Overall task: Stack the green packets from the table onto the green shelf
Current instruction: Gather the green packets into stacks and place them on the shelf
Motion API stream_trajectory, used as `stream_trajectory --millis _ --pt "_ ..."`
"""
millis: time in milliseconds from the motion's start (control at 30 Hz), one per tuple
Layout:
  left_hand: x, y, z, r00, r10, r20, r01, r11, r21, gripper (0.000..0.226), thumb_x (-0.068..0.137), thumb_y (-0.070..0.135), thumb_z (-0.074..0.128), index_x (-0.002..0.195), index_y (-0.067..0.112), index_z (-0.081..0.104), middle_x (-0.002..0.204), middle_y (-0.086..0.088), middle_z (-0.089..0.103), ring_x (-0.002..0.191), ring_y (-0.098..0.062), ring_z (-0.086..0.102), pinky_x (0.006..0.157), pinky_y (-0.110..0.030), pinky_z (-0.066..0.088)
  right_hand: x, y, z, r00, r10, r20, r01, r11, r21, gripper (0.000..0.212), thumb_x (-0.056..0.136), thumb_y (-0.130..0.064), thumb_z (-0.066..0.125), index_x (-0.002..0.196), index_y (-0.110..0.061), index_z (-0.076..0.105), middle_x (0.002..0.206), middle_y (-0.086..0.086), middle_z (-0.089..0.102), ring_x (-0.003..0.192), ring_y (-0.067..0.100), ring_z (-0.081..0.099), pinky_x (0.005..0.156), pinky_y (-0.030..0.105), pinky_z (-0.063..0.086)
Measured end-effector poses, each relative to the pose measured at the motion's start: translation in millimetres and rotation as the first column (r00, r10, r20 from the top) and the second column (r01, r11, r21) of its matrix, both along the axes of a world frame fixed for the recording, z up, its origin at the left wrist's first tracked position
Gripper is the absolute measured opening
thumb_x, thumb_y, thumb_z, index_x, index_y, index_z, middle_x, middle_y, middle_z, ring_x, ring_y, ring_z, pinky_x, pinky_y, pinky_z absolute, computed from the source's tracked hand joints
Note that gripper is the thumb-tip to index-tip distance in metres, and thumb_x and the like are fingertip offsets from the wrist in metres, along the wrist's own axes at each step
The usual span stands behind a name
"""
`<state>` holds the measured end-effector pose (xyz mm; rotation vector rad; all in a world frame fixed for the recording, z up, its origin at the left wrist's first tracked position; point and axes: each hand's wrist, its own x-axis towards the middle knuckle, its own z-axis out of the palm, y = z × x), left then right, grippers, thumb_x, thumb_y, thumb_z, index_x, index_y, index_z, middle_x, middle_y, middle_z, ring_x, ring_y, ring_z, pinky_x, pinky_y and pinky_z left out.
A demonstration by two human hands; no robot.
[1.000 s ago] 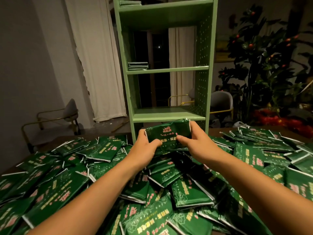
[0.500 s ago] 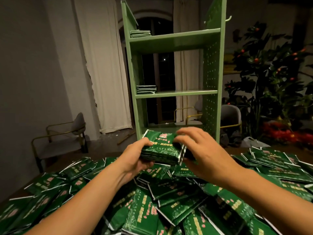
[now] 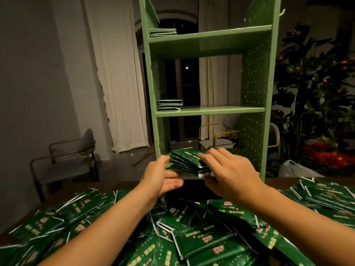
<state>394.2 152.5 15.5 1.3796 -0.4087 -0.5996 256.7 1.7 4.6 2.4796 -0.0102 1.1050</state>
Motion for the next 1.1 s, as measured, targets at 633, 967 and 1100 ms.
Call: stream_trajectory --millis 633,967,1100 --pt "21 15 -35 -0.043 -0.397 0.917 -0.371 0.858 0.354 0.022 0.103 0.036 0.039 0.114 0.018 0.047 0.116 0.003 0.046 0.110 -0.015 0.041 0.098 -0.029 0.038 81 -10 -2 0.981 -0.119 -0.152 0.181 0.838 0.515 0.029 0.095 -0.041 0.057 0.120 -0.025 0.054 0.120 -0.003 0.055 0.109 0.018 0.056 0.088 0.034 0.052" --pt "25 -39 -22 -0.029 -0.718 0.695 -0.589 0.575 0.569 0.039 0.100 0.022 0.035 0.129 0.000 0.048 0.127 -0.019 0.048 0.113 -0.033 0.045 0.100 -0.042 0.037 105 -12 -14 0.949 0.015 -0.315 0.196 0.754 0.627 0.034 0.101 -0.034 0.044 0.127 -0.018 0.060 0.126 0.006 0.063 0.113 0.027 0.058 0.097 0.043 0.048" --pt "29 -46 -23 0.016 -0.702 0.712 -0.570 0.579 0.583 0.041 0.098 0.027 0.038 0.132 0.004 0.045 0.131 -0.016 0.050 0.117 -0.030 0.047 0.104 -0.038 0.038 96 -10 -10 0.947 -0.004 -0.321 0.208 0.770 0.604 0.034 0.100 -0.030 0.046 0.130 -0.021 0.058 0.129 0.004 0.063 0.117 0.025 0.057 0.100 0.042 0.046"
